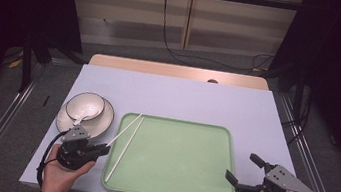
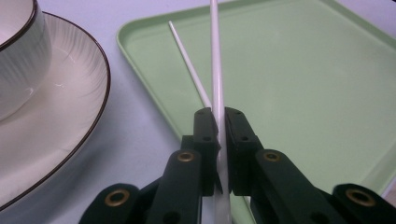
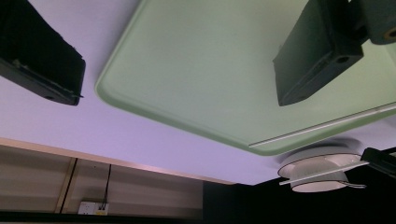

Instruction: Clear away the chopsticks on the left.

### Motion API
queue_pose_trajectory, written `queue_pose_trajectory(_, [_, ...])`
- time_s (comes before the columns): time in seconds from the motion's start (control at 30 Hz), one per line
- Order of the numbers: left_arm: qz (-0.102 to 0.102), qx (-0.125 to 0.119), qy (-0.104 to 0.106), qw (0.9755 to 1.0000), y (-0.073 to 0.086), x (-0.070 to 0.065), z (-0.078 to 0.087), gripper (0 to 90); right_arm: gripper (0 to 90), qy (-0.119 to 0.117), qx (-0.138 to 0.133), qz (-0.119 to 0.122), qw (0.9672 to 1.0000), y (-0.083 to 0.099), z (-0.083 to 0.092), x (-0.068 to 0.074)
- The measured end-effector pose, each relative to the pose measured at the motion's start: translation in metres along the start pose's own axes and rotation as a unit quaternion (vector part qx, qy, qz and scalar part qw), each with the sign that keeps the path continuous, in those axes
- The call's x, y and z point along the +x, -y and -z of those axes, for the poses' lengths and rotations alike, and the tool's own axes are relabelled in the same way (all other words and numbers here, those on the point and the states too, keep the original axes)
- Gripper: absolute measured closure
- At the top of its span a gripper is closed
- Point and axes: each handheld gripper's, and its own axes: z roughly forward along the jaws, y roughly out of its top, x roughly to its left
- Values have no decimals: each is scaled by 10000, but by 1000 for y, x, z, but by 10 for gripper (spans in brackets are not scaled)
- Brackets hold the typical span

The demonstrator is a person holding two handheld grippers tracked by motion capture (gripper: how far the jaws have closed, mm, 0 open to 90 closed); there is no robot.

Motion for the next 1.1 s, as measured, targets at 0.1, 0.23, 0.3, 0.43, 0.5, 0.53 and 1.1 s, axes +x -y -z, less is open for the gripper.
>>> queue_pose_trajectory(0.1, [-38, 6, -76, 10000, -1, -2, -2, 846, 15, 5, -8, 11, 10000, 0, 0, 1])
queue_pose_trajectory(0.23, [-69, 85, -16, 9999, -4, -9, -11, 846, 15, 9, -11, -1, 10000, 0, 0, 1])
queue_pose_trajectory(0.3, [-103, 131, 9, 9999, -5, -10, -14, 846, 15, 20, -21, 10, 10000, 0, 0, 1])
queue_pose_trajectory(0.43, [-79, 152, -3, 9999, -9, -13, -21, 846, 15, -1, -23, 15, 10000, 0, 0, 1])
queue_pose_trajectory(0.5, [-36, 110, 11, 9999, -10, -14, -25, 846, 15, 4, -23, 7, 10000, 0, 0, 1])
queue_pose_trajectory(0.53, [-48, 121, -10, 9999, -11, -14, -26, 846, 15, 6, -21, 10, 10000, 0, 0, 1])
queue_pose_trajectory(1.1, [120, 173, -80, 9997, -27, -20, -47, 846, 15, 21, -10, 7, 10000, 0, 0, 1])
